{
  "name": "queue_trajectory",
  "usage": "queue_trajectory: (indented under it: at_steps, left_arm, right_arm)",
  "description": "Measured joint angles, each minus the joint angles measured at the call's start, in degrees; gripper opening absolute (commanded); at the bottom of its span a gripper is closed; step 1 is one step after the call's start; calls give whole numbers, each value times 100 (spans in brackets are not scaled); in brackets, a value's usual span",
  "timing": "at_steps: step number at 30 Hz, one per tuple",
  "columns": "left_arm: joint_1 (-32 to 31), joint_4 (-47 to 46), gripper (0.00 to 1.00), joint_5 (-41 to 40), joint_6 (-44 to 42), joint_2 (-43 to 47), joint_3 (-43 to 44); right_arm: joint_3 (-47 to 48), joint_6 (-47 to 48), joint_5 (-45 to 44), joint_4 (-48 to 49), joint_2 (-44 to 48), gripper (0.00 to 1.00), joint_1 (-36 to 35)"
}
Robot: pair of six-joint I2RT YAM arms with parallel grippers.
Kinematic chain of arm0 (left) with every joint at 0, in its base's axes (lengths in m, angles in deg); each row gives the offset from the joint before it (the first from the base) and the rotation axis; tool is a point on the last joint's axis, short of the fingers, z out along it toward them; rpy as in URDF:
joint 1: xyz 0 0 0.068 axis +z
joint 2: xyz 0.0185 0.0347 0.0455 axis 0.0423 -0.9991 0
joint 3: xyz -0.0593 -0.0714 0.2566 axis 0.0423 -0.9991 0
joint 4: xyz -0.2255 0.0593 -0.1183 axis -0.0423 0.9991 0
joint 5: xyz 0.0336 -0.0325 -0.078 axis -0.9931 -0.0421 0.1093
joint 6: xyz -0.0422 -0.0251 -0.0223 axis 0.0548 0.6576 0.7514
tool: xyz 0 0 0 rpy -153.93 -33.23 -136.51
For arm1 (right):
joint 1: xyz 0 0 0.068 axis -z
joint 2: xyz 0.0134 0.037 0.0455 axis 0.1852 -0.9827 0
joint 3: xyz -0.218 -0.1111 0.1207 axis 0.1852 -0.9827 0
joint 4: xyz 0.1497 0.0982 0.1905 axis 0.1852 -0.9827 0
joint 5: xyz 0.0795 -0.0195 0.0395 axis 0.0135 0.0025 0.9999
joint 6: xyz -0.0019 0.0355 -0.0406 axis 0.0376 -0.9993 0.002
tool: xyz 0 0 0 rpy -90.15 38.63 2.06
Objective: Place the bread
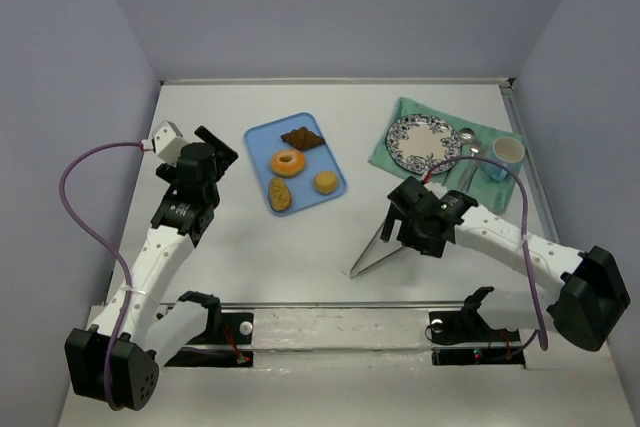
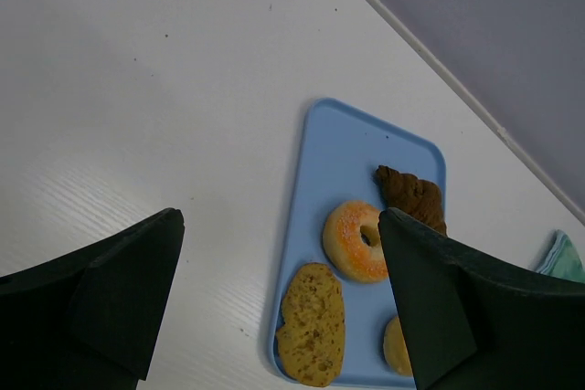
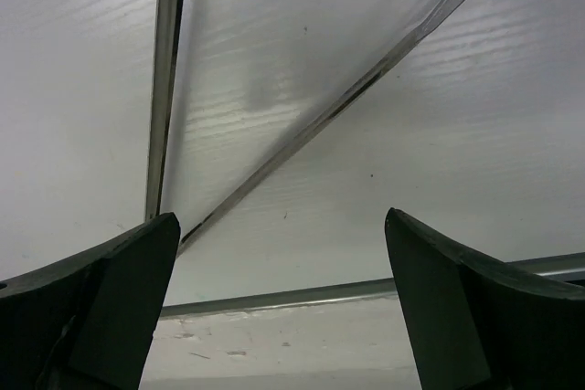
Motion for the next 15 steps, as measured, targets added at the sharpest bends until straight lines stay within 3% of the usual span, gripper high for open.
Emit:
queue_trajectory:
  at_steps: [9,15]
  left_arm:
    - [0,-33,99,7,2,-74,0]
    - [0,-61,99,26,2,-118,-9]
  right_arm:
    - [0,-1084,-20,378,-1034,100,-767]
    - [33,-1408,-155,861,-1569,100,-896]
